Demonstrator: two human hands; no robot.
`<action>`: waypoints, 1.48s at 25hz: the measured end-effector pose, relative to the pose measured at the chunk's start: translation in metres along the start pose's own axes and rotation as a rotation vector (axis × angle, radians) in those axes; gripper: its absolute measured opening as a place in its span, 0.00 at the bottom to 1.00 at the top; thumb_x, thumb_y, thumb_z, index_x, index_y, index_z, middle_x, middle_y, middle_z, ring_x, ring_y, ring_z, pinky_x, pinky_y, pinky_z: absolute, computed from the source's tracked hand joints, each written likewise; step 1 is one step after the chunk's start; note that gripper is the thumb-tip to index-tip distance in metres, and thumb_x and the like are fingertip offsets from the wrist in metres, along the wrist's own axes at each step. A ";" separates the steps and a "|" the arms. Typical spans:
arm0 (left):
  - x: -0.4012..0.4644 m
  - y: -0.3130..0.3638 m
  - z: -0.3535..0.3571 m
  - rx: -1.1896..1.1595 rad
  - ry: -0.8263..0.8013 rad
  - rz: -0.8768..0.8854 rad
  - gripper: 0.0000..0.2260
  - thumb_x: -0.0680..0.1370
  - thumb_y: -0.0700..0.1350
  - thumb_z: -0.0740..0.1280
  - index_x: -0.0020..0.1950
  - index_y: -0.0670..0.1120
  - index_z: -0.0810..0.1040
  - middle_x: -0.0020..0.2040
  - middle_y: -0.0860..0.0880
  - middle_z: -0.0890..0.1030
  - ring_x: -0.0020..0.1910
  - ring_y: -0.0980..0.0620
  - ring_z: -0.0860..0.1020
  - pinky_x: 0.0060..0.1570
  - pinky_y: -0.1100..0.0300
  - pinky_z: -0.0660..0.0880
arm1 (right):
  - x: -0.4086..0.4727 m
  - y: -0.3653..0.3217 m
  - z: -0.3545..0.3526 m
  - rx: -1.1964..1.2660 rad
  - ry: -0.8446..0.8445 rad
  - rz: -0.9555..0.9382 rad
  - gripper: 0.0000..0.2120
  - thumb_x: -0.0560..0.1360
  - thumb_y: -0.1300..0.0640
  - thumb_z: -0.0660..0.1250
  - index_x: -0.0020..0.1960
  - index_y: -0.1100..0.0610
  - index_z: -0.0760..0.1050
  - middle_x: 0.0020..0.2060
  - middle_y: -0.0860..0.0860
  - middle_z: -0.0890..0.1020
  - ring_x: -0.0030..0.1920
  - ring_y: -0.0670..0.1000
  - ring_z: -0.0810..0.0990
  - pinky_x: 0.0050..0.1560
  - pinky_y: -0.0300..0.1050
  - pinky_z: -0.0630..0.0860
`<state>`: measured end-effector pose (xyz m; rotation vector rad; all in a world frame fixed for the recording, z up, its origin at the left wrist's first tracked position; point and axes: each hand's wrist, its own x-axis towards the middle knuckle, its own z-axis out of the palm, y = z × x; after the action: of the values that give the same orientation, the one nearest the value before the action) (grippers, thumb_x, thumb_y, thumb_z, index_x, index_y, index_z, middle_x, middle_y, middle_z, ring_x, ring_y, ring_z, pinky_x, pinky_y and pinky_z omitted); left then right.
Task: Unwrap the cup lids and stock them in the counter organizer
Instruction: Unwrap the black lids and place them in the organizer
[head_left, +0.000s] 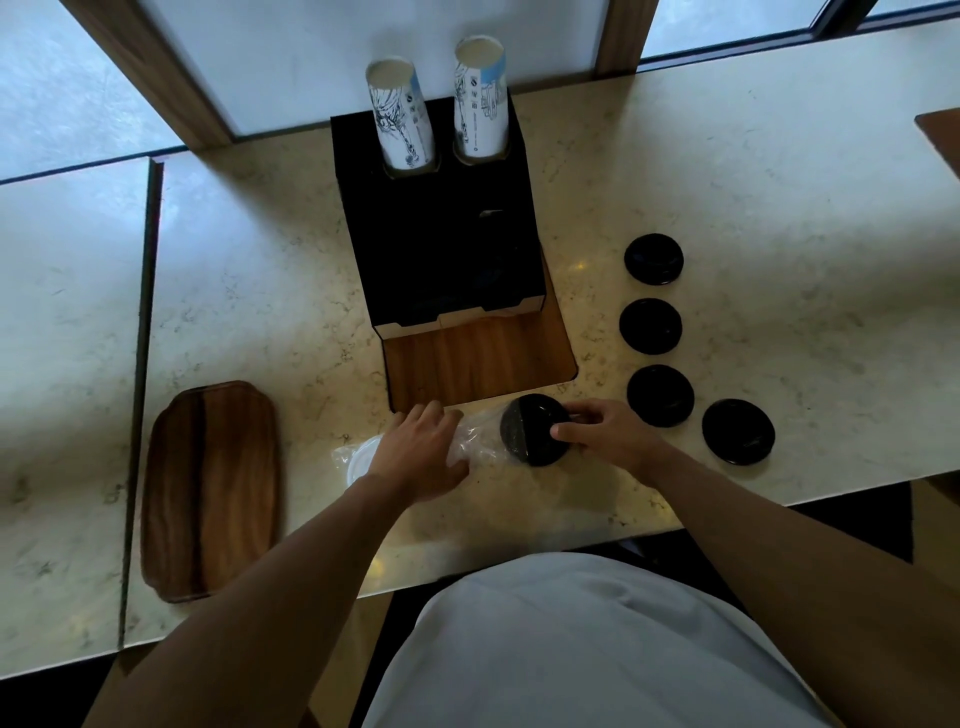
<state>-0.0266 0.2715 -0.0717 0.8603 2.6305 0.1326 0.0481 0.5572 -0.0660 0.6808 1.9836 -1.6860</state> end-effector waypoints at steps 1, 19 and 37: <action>-0.001 -0.001 0.000 -0.004 -0.004 -0.011 0.32 0.74 0.64 0.65 0.73 0.49 0.68 0.66 0.46 0.76 0.64 0.46 0.74 0.63 0.49 0.73 | 0.000 0.000 0.000 0.014 0.027 -0.014 0.19 0.70 0.50 0.77 0.60 0.50 0.81 0.51 0.46 0.85 0.52 0.46 0.83 0.53 0.43 0.80; 0.000 -0.020 -0.009 0.027 -0.119 -0.055 0.42 0.70 0.73 0.62 0.78 0.51 0.61 0.72 0.46 0.72 0.68 0.46 0.72 0.67 0.46 0.69 | 0.028 -0.060 -0.016 0.224 0.124 -0.130 0.15 0.67 0.44 0.76 0.50 0.51 0.85 0.46 0.50 0.88 0.48 0.51 0.87 0.47 0.45 0.83; 0.012 -0.042 -0.015 -0.032 -0.066 -0.106 0.19 0.80 0.46 0.63 0.71 0.50 0.71 0.63 0.46 0.78 0.61 0.45 0.76 0.64 0.48 0.69 | 0.106 -0.159 0.027 0.205 0.428 -0.161 0.20 0.73 0.49 0.75 0.58 0.61 0.80 0.42 0.46 0.79 0.40 0.48 0.82 0.51 0.53 0.84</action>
<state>-0.0644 0.2447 -0.0697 0.7010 2.5980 0.1154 -0.1339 0.5185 -0.0138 1.0551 2.2163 -1.9908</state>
